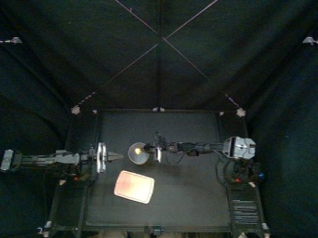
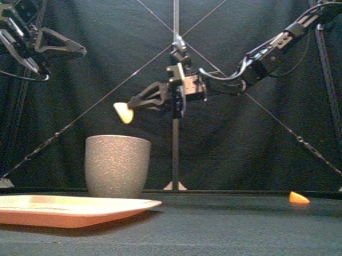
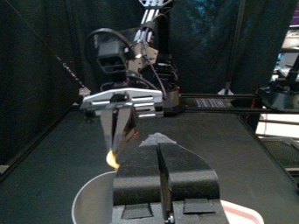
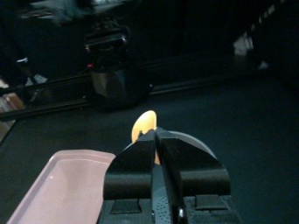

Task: Pick the chip then place it in the grey bowl
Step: Drop chip in the grey bowl and return to neutral

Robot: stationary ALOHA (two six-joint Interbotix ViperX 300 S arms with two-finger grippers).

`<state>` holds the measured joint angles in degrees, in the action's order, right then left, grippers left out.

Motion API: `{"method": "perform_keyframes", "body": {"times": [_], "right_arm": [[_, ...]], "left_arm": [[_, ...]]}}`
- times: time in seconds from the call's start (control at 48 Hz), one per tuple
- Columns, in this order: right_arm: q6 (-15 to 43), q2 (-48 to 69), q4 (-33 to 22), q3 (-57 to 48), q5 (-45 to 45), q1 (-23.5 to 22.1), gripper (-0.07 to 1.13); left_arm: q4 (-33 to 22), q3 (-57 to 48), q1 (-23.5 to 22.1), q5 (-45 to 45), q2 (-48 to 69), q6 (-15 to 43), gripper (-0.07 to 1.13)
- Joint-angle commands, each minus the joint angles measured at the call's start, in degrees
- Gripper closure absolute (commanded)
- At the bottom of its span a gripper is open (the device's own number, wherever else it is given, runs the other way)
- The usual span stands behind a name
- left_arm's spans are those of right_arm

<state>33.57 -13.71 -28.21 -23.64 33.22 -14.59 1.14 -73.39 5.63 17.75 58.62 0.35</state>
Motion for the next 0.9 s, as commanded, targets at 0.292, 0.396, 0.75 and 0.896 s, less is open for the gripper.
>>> {"method": "perform_keyframes", "body": {"times": [0.292, 0.396, 0.75, 0.896], "right_arm": [[4.39, 0.00, 5.71, 5.98, -20.74, 3.60, 0.51], [4.31, -0.97, 6.42, 6.24, -22.59, 4.04, 0.43], [3.52, -1.05, 6.42, 6.77, -22.50, 3.96, 0.35], [3.52, 3.60, 5.27, 2.99, -17.75, 3.69, 0.35]], "left_arm": [[0.00, 0.88, 0.18, -0.53, -0.18, -0.09, 1.06], [0.00, 0.70, 0.18, -0.97, -0.18, 0.00, 1.06], [0.18, 0.70, 0.35, -1.05, -0.18, 0.00, 1.06], [0.18, 0.62, 0.35, -1.05, -0.18, 0.00, 1.06]]}}
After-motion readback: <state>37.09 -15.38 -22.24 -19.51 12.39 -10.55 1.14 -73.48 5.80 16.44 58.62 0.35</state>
